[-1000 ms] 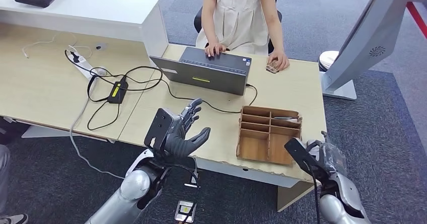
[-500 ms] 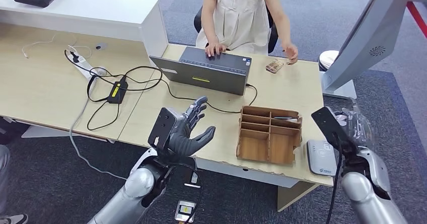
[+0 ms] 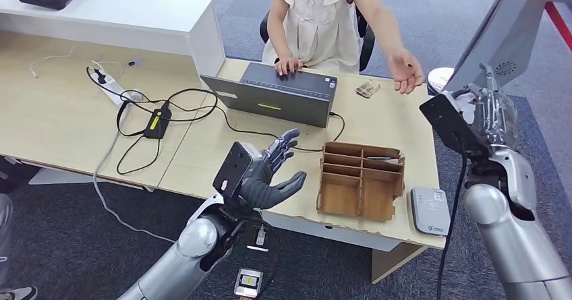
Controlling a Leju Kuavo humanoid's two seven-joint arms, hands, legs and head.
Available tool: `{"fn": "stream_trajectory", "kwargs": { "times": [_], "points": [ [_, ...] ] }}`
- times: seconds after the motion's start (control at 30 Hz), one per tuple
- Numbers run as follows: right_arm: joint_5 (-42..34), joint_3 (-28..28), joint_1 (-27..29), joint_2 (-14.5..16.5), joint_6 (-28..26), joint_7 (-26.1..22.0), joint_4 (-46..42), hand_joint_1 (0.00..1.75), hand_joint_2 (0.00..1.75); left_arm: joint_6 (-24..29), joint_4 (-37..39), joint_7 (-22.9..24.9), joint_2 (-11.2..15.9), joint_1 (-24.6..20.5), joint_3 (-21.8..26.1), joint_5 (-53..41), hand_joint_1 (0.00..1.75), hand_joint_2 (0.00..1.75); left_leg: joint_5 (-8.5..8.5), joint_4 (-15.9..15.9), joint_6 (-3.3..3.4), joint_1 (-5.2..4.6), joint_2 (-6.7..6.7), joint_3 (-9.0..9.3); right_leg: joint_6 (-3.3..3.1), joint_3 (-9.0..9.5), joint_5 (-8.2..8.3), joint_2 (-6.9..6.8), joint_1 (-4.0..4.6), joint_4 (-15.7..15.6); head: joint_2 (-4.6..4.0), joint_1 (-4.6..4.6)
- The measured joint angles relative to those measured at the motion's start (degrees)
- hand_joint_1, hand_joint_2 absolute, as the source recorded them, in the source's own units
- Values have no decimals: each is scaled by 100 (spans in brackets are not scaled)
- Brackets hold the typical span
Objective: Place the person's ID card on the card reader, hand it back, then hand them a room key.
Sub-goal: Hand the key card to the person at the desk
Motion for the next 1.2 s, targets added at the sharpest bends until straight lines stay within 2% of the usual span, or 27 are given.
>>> {"fn": "stream_trajectory", "kwargs": {
  "times": [0.17, 0.3, 0.47, 0.53, 0.67, 0.73, 0.87, 0.9, 1.2],
  "points": [
    [-161, 188, -757, 407, 2, -268, 737, 175, 175, 14, 128, -14, -73, -164, -123, 85, 0, 175, 2, 0, -3, 2, -1, -1, -1, -1, 0, -1, 2, 2, -2, -1],
    [-296, 293, -1034, 663, -11, -384, 1172, 175, 175, 75, 181, -13, -88, -205, -162, 116, 0, 175, 2, -1, -3, 4, -6, -8, 0, -3, -2, -7, 4, 4, -1, 1],
    [-547, 529, -1629, 1280, -39, -480, 2474, 175, 175, 187, 262, 44, -81, -327, -252, 134, 0, 175, 7, 0, -10, 3, 14, -23, -4, -34, 10, 13, 4, 4, 0, 0],
    [-580, 596, -1687, 1443, -45, -489, 2777, 163, 175, 215, 280, 65, -77, -339, -276, 134, 0, 175, 9, 0, -11, 5, 5, -27, -2, -32, 8, 3, 6, 3, 0, 2],
    [-611, 695, -1748, 1692, -44, -524, 3226, 90, 175, 294, 302, 106, -68, -337, -287, 136, 0, 175, 12, 1, -12, 5, -1, -31, -1, -35, 8, 0, 6, 5, 0, -1],
    [-642, 725, -1760, 1766, -46, -554, 3371, 71, 175, 349, 302, 117, -65, -334, -292, 141, 0, 175, 12, 1, -12, 4, -1, -31, -1, -35, 8, 1, 6, 5, 0, 0],
    [-708, 759, -1740, 1857, -41, -627, 3512, 5, 175, 448, 300, 124, -61, -310, -293, 145, 0, 175, 12, 1, -12, 4, -2, -30, -1, -34, 8, 1, 5, 5, 0, 1],
    [-715, 763, -1731, 1871, -40, -642, 3534, 0, 175, 467, 298, 125, -58, -304, -292, 145, 0, 175, 12, 1, -12, 4, -2, -30, -1, -34, 8, 1, 5, 5, 0, 1],
    [-869, 788, -1673, 1906, -228, -702, 3707, 0, 175, 561, 255, 201, -6, -228, -292, 130, 0, 175, 12, 1, -12, 4, -1, -28, -2, -34, 9, 1, 5, 5, 0, 1]
  ]
}}
